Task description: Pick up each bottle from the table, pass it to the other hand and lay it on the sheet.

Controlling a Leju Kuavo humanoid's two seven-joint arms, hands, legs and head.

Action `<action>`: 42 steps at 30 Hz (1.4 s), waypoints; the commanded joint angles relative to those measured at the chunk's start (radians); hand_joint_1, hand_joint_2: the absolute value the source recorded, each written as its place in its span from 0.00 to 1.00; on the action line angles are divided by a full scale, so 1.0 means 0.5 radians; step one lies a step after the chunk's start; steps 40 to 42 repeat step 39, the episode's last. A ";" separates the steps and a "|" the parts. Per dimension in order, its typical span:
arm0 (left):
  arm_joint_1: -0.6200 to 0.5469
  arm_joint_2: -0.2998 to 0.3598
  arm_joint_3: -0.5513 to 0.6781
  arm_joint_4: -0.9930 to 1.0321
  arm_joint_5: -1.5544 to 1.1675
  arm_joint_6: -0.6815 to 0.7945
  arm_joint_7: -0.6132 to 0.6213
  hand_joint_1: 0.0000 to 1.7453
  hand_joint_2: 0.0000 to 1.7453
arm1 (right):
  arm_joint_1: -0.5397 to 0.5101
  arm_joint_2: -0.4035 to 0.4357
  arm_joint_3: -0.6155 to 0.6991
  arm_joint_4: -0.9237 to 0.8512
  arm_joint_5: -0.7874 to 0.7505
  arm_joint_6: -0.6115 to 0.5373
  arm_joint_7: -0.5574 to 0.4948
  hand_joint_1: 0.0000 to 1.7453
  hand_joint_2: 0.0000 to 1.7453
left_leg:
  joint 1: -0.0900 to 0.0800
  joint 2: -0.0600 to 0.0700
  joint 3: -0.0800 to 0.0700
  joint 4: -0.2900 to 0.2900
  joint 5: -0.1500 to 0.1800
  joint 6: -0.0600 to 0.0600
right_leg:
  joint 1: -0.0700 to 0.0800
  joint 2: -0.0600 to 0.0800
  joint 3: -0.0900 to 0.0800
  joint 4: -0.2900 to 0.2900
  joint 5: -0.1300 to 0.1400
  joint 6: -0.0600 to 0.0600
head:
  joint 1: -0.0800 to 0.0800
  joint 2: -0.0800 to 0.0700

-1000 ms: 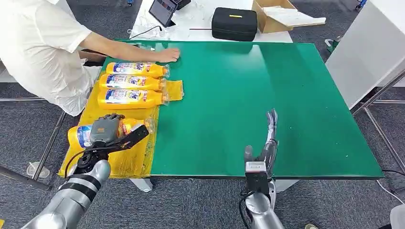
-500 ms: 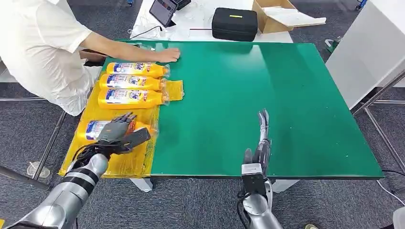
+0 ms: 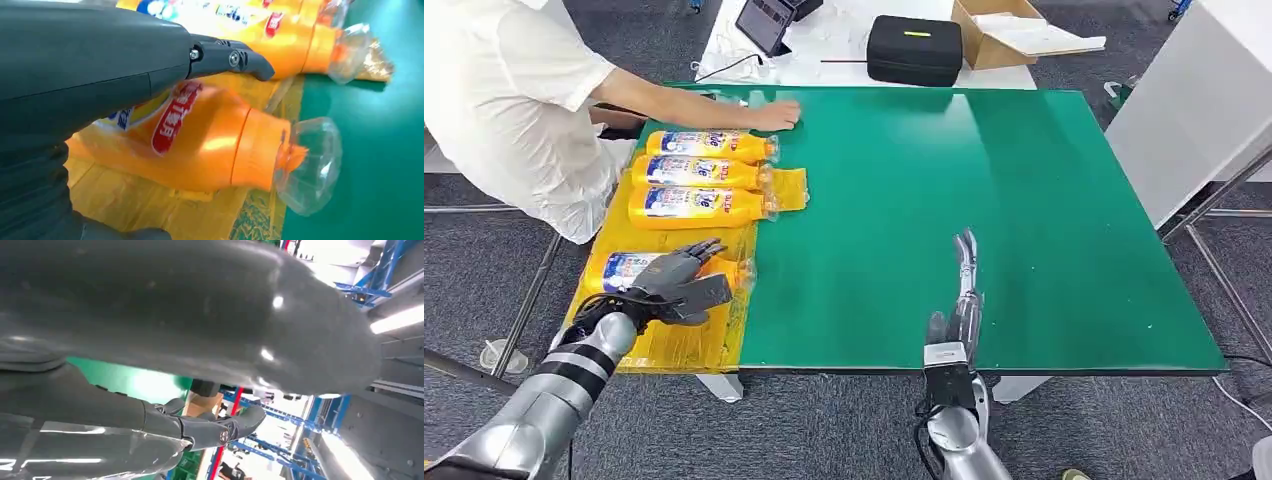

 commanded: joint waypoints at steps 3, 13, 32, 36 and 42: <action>0.268 0.205 -0.213 -0.682 0.176 0.133 -0.041 0.00 1.00 | -0.016 -0.060 0.017 0.069 0.009 -0.030 0.005 0.00 0.00 | -0.001 0.005 0.011 -0.001 -0.005 0.002 | 0.000 0.002 0.010 -0.001 -0.004 -0.002 | 0.001 0.000; 0.756 0.328 -0.331 -1.426 0.167 0.538 0.013 0.00 1.00 | 0.035 -0.076 0.008 0.020 0.028 -0.058 0.005 0.00 0.00 | -0.002 0.009 0.014 -0.001 -0.010 0.002 | -0.001 0.006 0.010 0.000 -0.007 -0.003 | 0.000 0.000; 1.076 -0.655 -0.149 -1.508 1.751 1.122 -0.263 0.00 1.00 | 0.259 0.050 -0.001 -0.354 -0.056 0.400 0.005 0.00 0.00 | -0.005 -0.006 0.003 0.000 -0.010 0.003 | -0.005 -0.003 0.007 -0.001 -0.011 0.004 | 0.001 0.000; 1.103 -0.624 -0.142 -1.579 2.012 1.086 -0.178 0.00 1.00 | 0.298 0.158 -0.054 -0.177 -0.066 0.409 0.005 0.00 0.00 | -0.004 -0.004 0.010 -0.002 -0.013 0.003 | -0.003 -0.002 0.011 -0.003 -0.011 0.001 | 0.000 0.000; 1.140 -0.595 -0.183 -1.570 1.901 1.248 -0.158 0.00 1.00 | 0.332 0.298 -0.224 -0.091 0.400 -0.101 0.173 0.00 0.00 | -0.001 -0.003 0.007 -0.002 -0.011 0.003 | -0.001 -0.001 0.008 -0.003 -0.010 0.002 | 0.000 0.001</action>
